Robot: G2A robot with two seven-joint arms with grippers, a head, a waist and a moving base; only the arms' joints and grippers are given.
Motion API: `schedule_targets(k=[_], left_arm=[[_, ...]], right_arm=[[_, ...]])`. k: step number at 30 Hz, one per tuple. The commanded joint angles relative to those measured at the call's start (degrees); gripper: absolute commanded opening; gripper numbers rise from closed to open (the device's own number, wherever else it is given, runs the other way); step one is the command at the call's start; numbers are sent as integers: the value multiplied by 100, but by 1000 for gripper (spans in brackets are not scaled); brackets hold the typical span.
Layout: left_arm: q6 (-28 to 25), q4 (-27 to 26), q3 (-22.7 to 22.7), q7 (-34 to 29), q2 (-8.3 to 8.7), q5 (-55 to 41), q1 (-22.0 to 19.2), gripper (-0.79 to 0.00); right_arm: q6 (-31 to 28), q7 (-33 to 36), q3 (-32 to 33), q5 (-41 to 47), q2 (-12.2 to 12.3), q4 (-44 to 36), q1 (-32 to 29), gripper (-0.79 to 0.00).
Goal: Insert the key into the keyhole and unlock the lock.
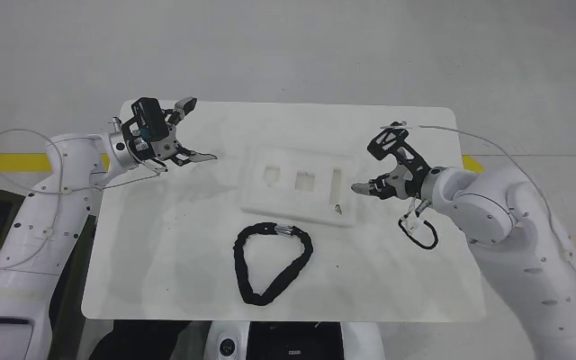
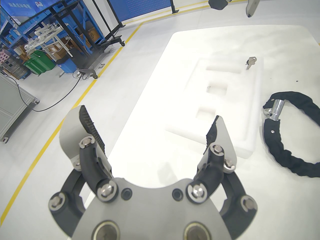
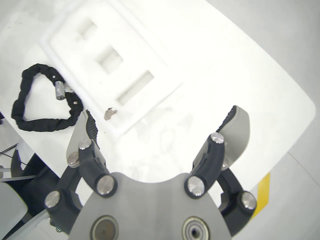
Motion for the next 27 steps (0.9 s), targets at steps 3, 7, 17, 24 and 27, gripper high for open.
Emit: schedule_targets(k=[3, 7, 17, 24, 27], left_arm=[[0, 0, 0, 0, 0, 0, 0, 0], [0, 0, 0, 0, 0, 0, 0, 0], [0, 0, 0, 0, 0, 0, 0, 0], [0, 0, 0, 0, 0, 0, 0, 0], [0, 0, 0, 0, 0, 0, 0, 0]], right_arm=[[105, -26, -255, 16, -33, -92, -79, 0], [203, -1, -492, -32, -66, -86, -115, 0], [282, 92, -621, -111, -88, -57, -64, 0], [282, 92, -621, -111, -88, -57, -64, 0], [282, 92, -621, -111, -88, -57, -64, 0]])
